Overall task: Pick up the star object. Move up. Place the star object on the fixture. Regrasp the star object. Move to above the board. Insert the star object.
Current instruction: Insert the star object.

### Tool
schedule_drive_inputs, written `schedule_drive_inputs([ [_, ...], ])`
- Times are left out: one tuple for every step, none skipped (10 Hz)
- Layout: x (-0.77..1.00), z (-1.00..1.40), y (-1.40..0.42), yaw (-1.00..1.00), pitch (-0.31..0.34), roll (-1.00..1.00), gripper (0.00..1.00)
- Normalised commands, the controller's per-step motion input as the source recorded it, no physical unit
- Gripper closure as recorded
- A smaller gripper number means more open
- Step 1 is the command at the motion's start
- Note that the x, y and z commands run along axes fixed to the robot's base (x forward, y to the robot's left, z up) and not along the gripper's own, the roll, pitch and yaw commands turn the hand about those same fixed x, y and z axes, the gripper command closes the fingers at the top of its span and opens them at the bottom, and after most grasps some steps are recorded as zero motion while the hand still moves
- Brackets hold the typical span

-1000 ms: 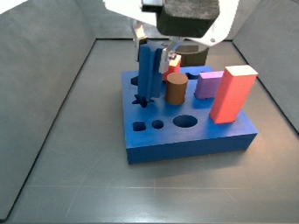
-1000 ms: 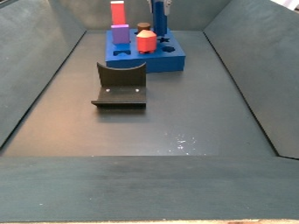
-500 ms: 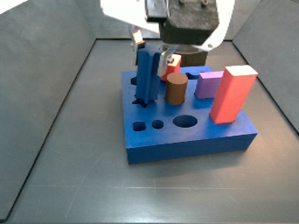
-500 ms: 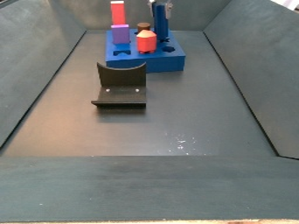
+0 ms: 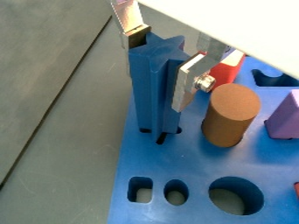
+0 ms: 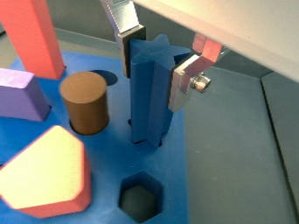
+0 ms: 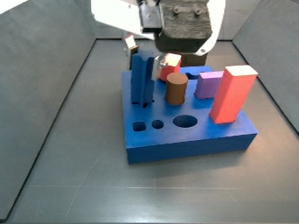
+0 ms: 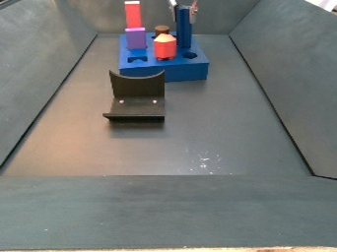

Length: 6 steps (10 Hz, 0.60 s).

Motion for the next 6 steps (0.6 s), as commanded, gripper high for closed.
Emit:
schedule_drive_inputs([
  [-0.22,-0.22,-0.01,0.22,-0.263,0.00,1.00],
  [-0.13,-0.23,0.00,0.15,-0.176,-0.01,1.00],
  [-0.13,-0.32,0.00,0.18,-0.197,0.00,1.00],
  [-0.15,-0.35,0.00,0.25,-0.224,0.01,1.00],
  [-0.09,-0.28,-0.04,0.23,-0.131,0.07,1.00],
  [0.00,-0.31,-0.07,0.14,0.000,0.07,1.00],
])
